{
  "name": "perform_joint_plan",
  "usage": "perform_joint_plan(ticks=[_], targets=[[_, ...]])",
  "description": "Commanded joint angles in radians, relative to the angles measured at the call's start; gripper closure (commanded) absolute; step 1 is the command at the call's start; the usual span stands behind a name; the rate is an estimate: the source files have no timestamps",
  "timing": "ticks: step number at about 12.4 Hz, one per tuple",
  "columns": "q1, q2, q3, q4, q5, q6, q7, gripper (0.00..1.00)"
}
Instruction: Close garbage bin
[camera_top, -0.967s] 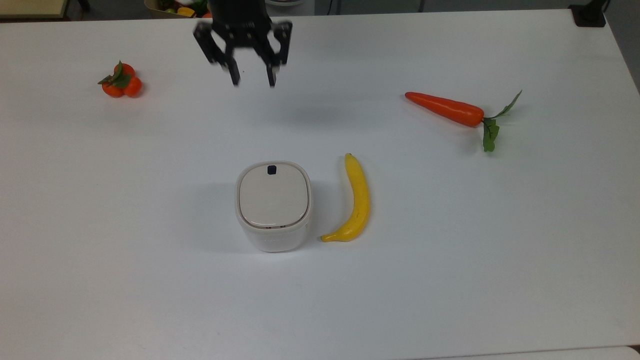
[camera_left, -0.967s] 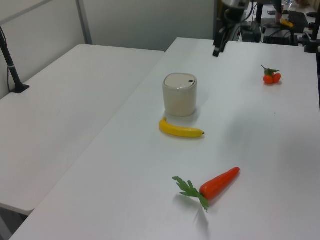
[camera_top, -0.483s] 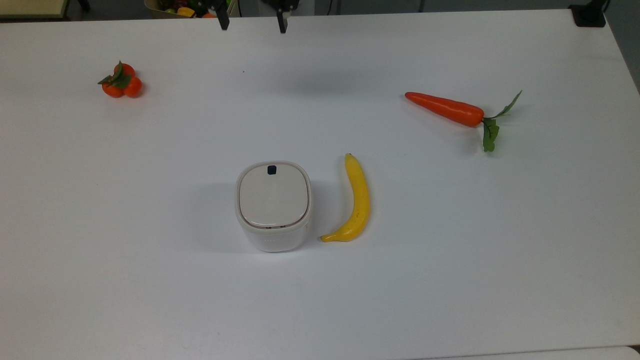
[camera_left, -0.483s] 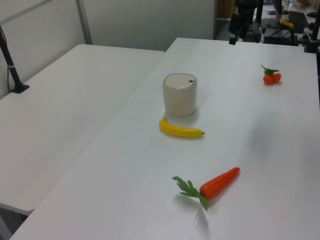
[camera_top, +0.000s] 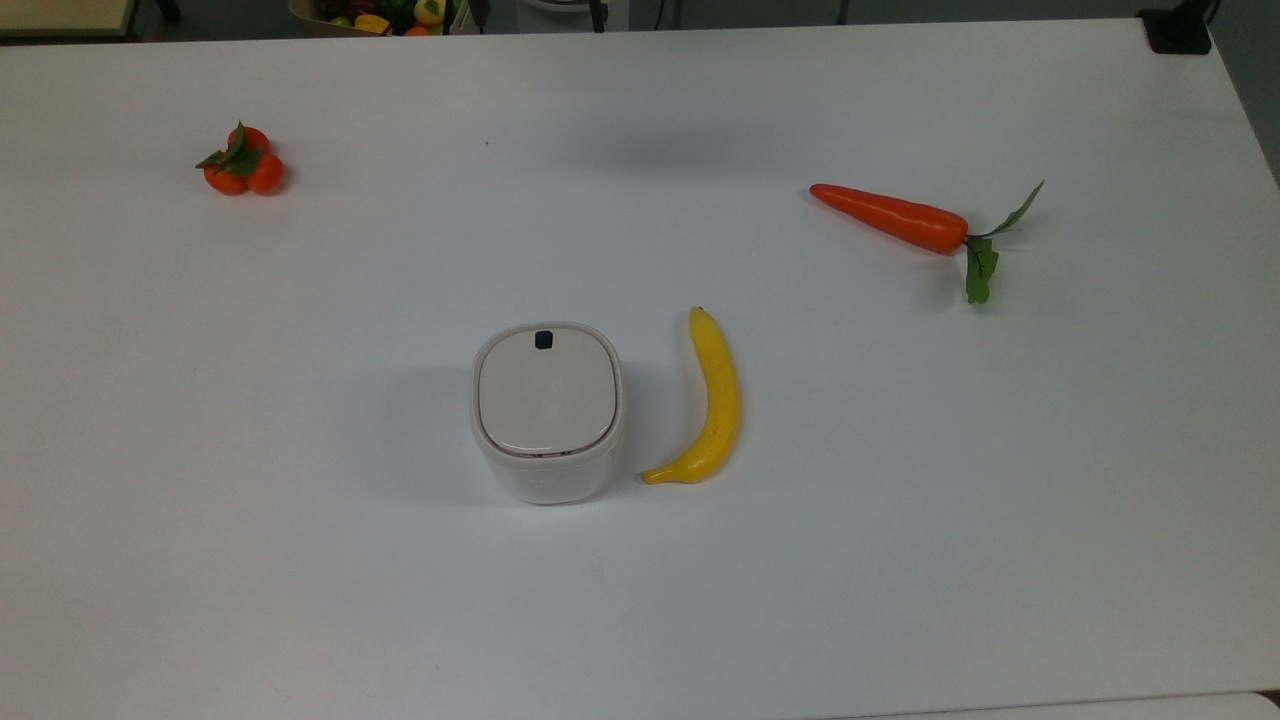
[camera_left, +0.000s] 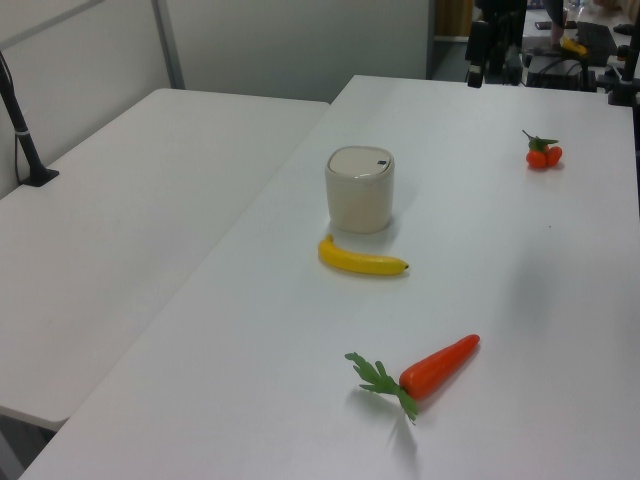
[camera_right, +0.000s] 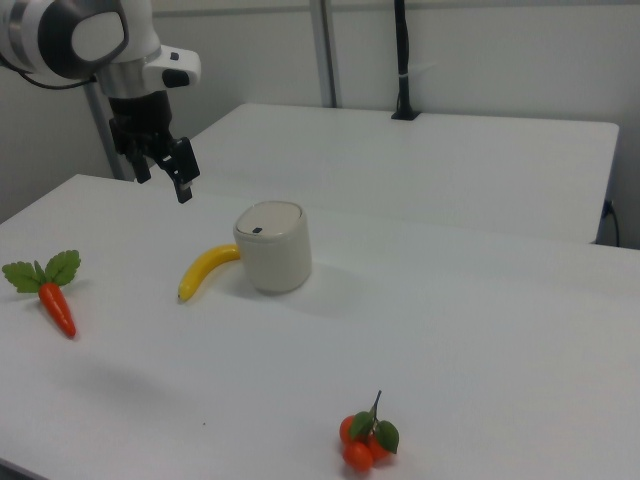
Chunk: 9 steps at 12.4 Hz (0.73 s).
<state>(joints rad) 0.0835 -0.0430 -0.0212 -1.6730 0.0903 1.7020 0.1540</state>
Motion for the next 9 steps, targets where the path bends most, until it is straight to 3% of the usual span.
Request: perform_joint_plan(ticks=[1, 6, 9], targets=[[-0.001, -0.009, 0.001, -0.008, -0.035, 0.001, -0.082, 0.00], [0.005, -0.005, -0.063, -0.010, -0.040, 0.086, -0.266, 0.00], [0.009, -0.005, -0.069, -0.010, -0.038, 0.087, -0.278, 0.00]])
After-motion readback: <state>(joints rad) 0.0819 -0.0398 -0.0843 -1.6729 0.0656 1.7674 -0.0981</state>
